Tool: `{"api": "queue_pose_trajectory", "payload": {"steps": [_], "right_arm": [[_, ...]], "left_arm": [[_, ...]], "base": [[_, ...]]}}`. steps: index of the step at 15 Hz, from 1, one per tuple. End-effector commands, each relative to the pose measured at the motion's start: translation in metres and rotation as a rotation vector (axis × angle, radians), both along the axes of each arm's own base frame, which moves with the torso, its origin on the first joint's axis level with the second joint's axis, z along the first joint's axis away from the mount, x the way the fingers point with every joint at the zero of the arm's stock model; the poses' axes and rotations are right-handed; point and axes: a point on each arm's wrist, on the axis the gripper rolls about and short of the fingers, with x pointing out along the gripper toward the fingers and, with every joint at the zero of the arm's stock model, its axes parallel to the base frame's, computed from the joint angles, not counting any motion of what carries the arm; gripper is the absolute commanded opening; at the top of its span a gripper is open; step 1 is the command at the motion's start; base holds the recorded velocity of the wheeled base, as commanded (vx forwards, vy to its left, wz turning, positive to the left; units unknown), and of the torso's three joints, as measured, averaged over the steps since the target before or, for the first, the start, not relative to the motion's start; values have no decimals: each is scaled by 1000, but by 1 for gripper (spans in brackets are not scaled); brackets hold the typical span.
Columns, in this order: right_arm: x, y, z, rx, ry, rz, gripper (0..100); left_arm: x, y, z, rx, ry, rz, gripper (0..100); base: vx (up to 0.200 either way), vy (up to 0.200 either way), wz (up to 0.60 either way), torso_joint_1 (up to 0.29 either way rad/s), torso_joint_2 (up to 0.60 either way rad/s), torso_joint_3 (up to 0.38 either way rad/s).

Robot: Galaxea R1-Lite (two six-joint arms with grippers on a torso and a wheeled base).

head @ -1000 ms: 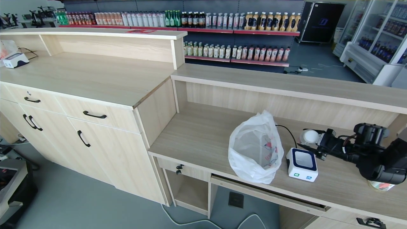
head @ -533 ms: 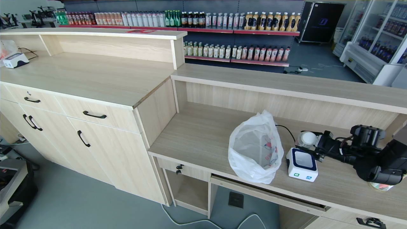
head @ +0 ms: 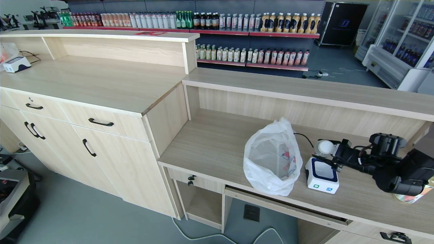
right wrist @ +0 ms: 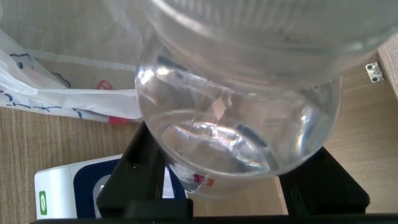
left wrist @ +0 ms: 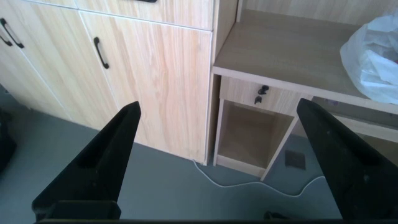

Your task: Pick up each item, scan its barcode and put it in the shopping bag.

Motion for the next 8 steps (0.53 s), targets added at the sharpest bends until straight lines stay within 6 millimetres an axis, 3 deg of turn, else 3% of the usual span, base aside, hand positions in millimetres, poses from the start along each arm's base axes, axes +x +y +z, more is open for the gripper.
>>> {"api": "queue_pose_trajectory", "payload": {"steps": [1, 8], "right_arm": [[2, 1, -3, 1, 2, 4, 0], [6, 3, -10, 8, 3, 10, 0]], "left_arm": [[0, 0, 0, -1, 0, 1, 100], [0, 0, 0, -1, 0, 1, 100]], "base": [[0, 0, 0, 0, 0, 0], [0, 0, 0, 0, 0, 0]]}}
